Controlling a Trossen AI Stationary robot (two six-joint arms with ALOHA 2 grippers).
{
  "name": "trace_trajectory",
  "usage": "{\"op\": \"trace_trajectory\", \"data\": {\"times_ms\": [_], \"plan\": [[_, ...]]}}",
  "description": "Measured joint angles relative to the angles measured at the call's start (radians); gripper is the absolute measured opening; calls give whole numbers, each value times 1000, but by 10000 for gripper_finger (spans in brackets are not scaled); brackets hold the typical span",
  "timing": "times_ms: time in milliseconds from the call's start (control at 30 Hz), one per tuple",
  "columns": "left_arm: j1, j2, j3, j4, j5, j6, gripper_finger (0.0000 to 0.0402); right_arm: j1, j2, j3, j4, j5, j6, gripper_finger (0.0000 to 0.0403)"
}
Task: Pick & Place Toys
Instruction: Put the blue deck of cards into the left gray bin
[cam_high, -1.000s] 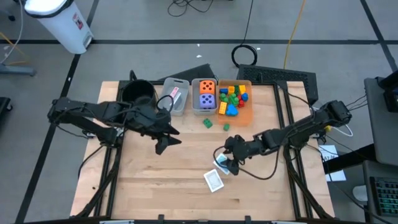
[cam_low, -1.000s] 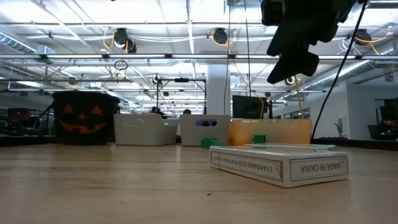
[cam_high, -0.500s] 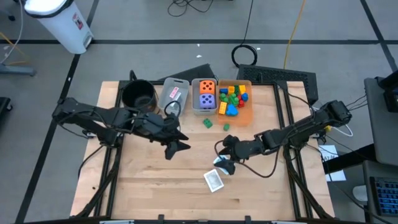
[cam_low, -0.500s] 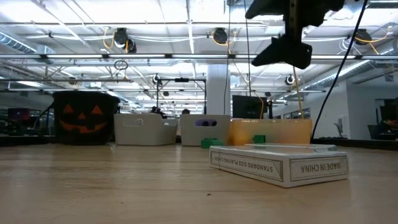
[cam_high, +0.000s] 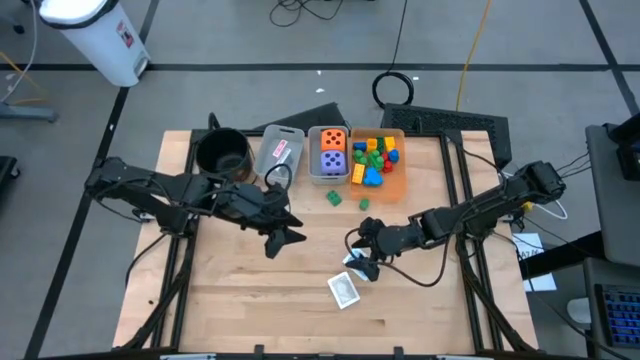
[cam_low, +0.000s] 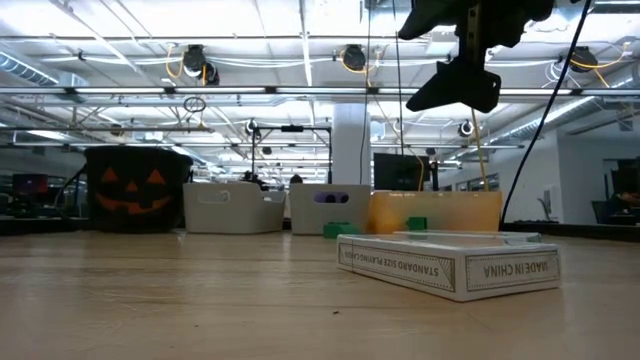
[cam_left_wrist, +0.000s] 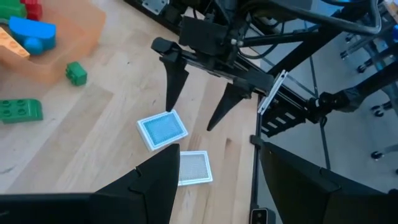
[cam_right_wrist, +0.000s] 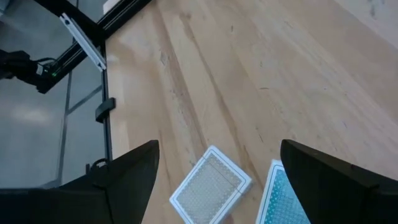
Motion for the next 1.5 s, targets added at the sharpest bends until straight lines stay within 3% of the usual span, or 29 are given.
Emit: {"op": "trace_trajectory", "data": {"times_ms": [367,1000,1367,1500], "plan": [[-22,0,0,-7,2,23,232,45,1,0,4,0,78,396],[-29,-1,0,-10,-3,50,232,82,11,0,9,161,184,393],[-29,-1,0,-10,-3,56,232,79,11,1,-5,130,222,393],[-24,-1,0,-10,-3,56,232,54,11,65,-131,127,171,393]]}}
